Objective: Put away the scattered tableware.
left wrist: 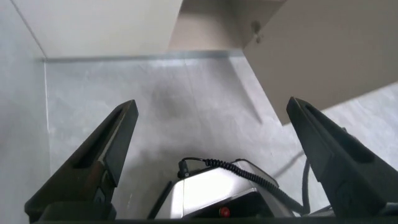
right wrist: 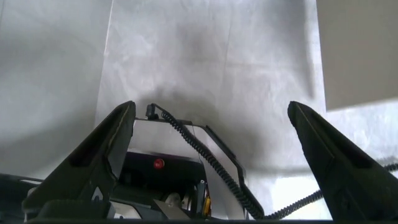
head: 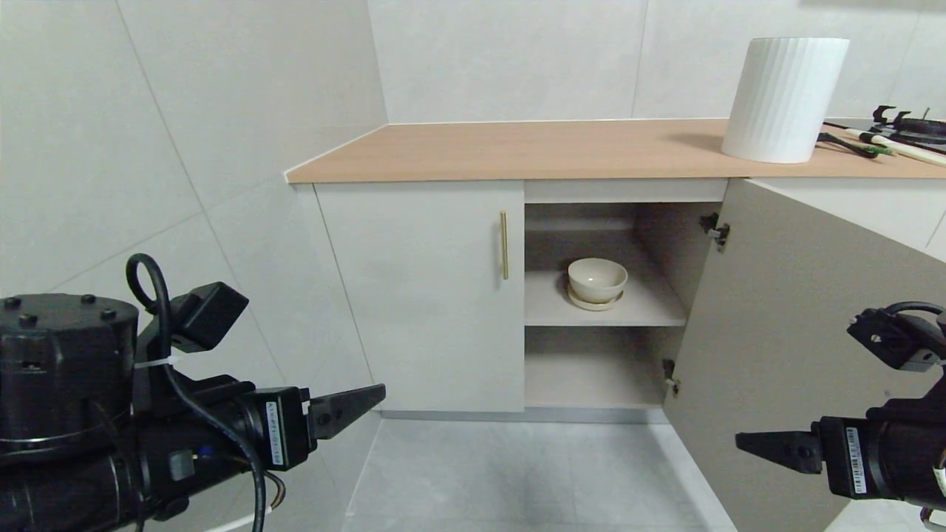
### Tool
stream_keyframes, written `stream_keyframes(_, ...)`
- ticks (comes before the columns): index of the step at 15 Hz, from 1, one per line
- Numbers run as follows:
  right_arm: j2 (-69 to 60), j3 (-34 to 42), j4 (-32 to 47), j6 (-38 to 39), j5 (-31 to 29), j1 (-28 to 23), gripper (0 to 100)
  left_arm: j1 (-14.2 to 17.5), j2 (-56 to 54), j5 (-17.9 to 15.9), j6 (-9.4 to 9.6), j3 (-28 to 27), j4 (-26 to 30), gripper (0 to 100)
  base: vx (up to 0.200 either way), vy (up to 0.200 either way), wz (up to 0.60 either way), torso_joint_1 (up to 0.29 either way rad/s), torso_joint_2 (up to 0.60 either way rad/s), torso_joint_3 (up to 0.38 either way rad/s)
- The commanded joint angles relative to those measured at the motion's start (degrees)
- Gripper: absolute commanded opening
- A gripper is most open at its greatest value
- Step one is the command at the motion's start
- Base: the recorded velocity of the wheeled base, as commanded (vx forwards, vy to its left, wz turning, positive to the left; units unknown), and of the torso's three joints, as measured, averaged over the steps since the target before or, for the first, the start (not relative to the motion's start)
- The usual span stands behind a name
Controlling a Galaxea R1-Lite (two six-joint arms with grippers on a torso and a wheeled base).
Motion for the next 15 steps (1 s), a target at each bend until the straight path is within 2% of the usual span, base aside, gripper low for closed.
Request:
stream_keyframes(1, 0.2, 0.0, 0.0, 0.0, -0.1, 0.0, 100, 0.0, 0.2, 0.0, -0.04, 0.1, 0.0, 100, 0.0, 0.0, 0.0, 0.0, 0.0, 0.0)
stream_keyframes(10, 0.2, -0.2, 2.1, 0.0, 0.0, 0.0, 100, 0.0, 0.1, 0.0, 0.05, 0.2, 0.0, 100, 0.0, 0.0, 0.0, 0.0, 0.0, 0.0)
stream_keyframes(15, -0.1, -0.9, 7.4, -1.2, -0.2, 0.0, 100, 0.0, 0.1, 0.0, 0.05, 0.2, 0.0, 100, 0.0, -0.2, 0.0, 0.003, 0.0, 0.004)
